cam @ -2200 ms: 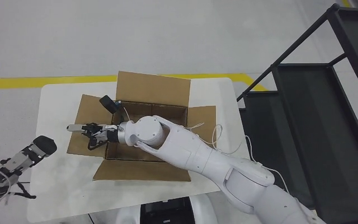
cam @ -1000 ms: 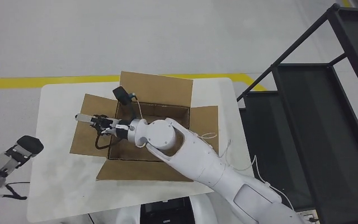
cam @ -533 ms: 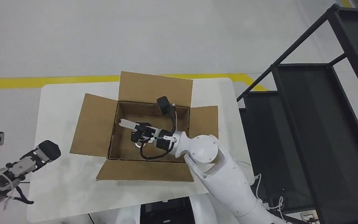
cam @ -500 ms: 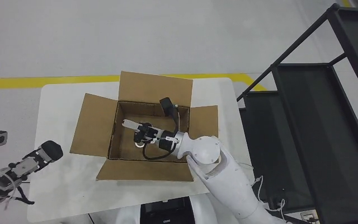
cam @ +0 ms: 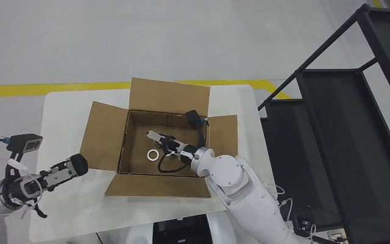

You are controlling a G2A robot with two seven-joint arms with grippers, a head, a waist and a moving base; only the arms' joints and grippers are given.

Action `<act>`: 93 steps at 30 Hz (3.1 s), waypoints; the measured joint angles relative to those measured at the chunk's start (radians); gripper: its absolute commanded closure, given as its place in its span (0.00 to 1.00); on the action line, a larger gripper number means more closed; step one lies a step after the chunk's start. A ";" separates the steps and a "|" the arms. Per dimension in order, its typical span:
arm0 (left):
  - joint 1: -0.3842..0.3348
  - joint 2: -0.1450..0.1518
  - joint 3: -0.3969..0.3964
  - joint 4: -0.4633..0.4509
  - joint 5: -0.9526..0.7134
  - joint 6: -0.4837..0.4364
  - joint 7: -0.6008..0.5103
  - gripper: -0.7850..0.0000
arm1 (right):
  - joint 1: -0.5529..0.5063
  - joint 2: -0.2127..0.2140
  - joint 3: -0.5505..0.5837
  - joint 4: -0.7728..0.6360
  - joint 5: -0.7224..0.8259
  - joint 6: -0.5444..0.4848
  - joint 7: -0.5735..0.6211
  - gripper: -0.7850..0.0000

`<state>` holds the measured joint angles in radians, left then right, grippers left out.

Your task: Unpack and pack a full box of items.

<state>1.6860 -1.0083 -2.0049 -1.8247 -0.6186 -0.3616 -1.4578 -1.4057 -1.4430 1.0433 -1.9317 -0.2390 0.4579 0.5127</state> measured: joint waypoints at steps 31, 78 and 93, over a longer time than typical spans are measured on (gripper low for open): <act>-0.034 0.003 0.033 0.023 0.028 -0.007 0.020 0.00 | 0.167 -0.024 -0.123 0.131 -0.110 0.326 -0.037 0.00; -0.034 0.003 0.033 0.023 0.028 -0.007 0.020 0.00 | 0.238 -0.037 -0.142 0.195 -0.090 0.390 -0.036 0.00; -0.034 0.003 0.033 0.023 0.028 -0.007 0.020 0.00 | 0.536 -0.141 -0.308 0.573 -0.076 0.554 -0.034 0.00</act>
<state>1.6523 -1.0049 -1.9719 -1.8013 -0.5907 -0.3686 -1.4381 -0.8693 -1.5838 0.7351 -1.3582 -0.3149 1.0122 0.4791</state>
